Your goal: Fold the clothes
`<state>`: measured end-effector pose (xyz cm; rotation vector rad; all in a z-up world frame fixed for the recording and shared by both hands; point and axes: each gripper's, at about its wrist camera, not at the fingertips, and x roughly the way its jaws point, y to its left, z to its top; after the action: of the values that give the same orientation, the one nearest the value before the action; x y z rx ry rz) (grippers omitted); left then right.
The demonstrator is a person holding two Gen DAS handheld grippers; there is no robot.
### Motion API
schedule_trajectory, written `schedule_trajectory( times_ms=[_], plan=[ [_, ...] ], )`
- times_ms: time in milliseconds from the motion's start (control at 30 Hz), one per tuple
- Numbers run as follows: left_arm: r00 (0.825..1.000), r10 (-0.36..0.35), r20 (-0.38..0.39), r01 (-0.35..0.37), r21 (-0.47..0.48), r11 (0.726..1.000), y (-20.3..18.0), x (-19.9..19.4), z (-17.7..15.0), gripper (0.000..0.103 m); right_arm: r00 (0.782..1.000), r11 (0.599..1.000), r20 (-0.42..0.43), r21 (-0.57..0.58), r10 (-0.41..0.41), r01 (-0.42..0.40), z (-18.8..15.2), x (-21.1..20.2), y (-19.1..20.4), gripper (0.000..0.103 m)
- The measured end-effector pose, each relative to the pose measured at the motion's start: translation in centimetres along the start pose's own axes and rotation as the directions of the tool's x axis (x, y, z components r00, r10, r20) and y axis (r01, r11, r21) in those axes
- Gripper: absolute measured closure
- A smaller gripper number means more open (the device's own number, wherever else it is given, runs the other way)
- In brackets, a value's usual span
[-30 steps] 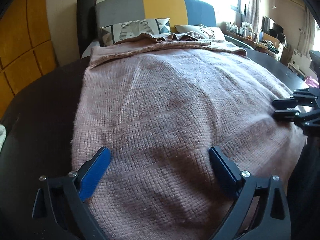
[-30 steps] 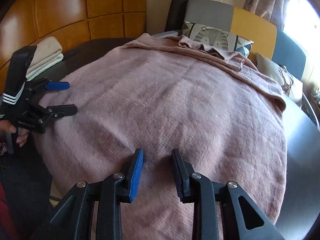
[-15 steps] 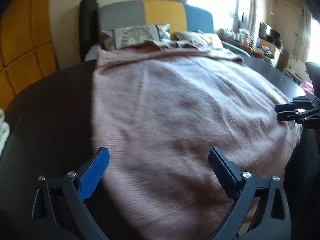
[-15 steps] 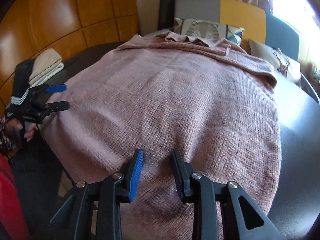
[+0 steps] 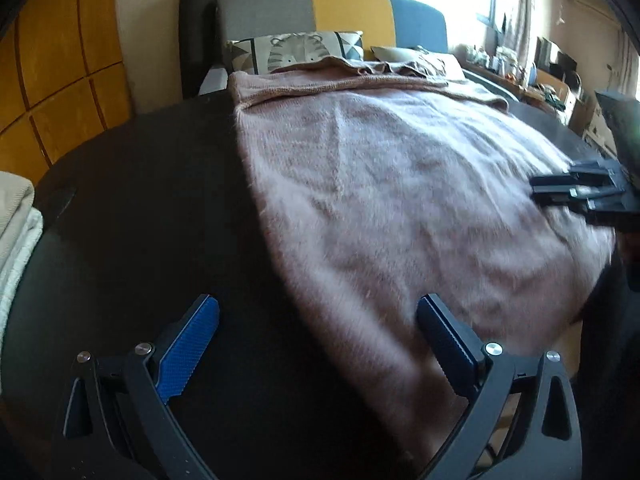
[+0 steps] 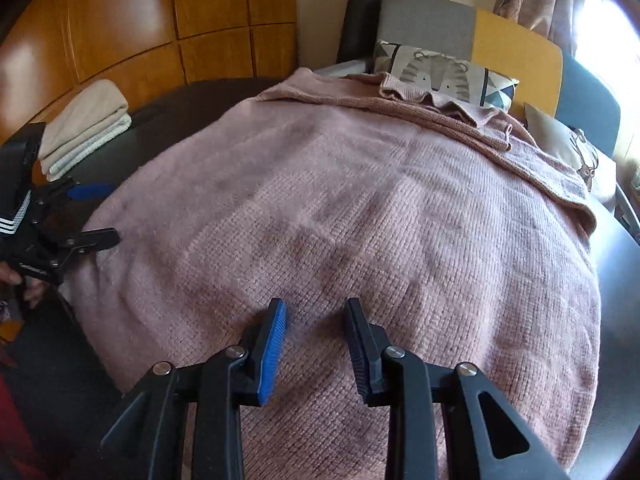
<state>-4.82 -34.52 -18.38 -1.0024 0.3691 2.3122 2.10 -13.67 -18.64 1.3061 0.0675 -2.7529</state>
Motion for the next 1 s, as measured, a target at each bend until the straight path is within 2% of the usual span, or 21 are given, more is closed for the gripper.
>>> schedule_trajectory(
  times_ms=[100,267,467,500,533,600,633,700,800,900,1000],
  plan=[
    [1.000,0.012,-0.006,-0.012,0.001,1.000,0.6,-0.9,-0.1,0.002,0.999,0.999,0.021,0.040,0.026,-0.027,-0.5,0.0,-0.6,0.073],
    [0.997,-0.030,0.076,0.036,-0.074,0.997,-0.6,-0.1,3.4,0.002,0.999,0.997,0.050,0.068,0.018,-0.021,-0.9,0.0,-0.6,0.072],
    [0.981,-0.073,0.177,0.102,-0.158,0.982,-1.9,0.8,7.5,0.002,0.998,0.996,0.062,0.092,0.010,-0.016,-1.1,-0.2,-0.4,0.072],
    [0.981,-0.122,0.153,0.147,-0.161,0.976,-2.7,2.2,7.9,0.004,0.998,0.996,0.060,0.090,0.009,-0.014,-1.0,-0.2,-0.4,0.072],
    [0.980,-0.156,0.123,0.176,-0.170,0.970,-3.3,3.2,8.1,0.017,0.998,0.996,0.060,0.089,0.008,-0.013,-1.0,-0.2,-0.4,0.072],
    [0.973,-0.223,0.064,0.231,-0.192,0.954,-4.5,5.2,8.4,0.028,0.998,0.995,0.069,0.102,0.012,-0.019,-1.2,-0.2,-0.5,0.072],
    [0.974,-0.225,0.032,0.227,-0.196,0.954,-5.0,6.0,8.4,0.031,0.997,0.994,0.074,0.108,0.014,-0.022,-1.2,-0.3,-0.5,0.072],
    [0.983,-0.182,0.030,0.184,-0.153,0.971,-5.9,6.3,8.0,0.031,0.997,0.993,0.079,0.119,0.017,-0.026,-1.3,-0.3,-0.6,0.072],
    [0.992,-0.128,0.013,0.129,-0.039,0.991,-7.0,5.6,7.0,0.031,0.997,0.992,0.081,0.121,0.019,-0.029,-1.3,-0.2,-0.6,0.072],
    [0.995,-0.093,0.024,0.092,0.035,0.995,-7.3,4.2,5.5,0.030,0.997,0.993,0.079,0.116,0.019,-0.029,-1.2,-0.1,-0.7,0.072],
    [0.995,-0.092,0.035,0.092,0.008,0.996,-6.6,3.4,4.7,0.025,0.996,0.991,0.084,0.126,0.026,-0.036,-1.3,-0.1,-0.8,0.072]
  ],
)
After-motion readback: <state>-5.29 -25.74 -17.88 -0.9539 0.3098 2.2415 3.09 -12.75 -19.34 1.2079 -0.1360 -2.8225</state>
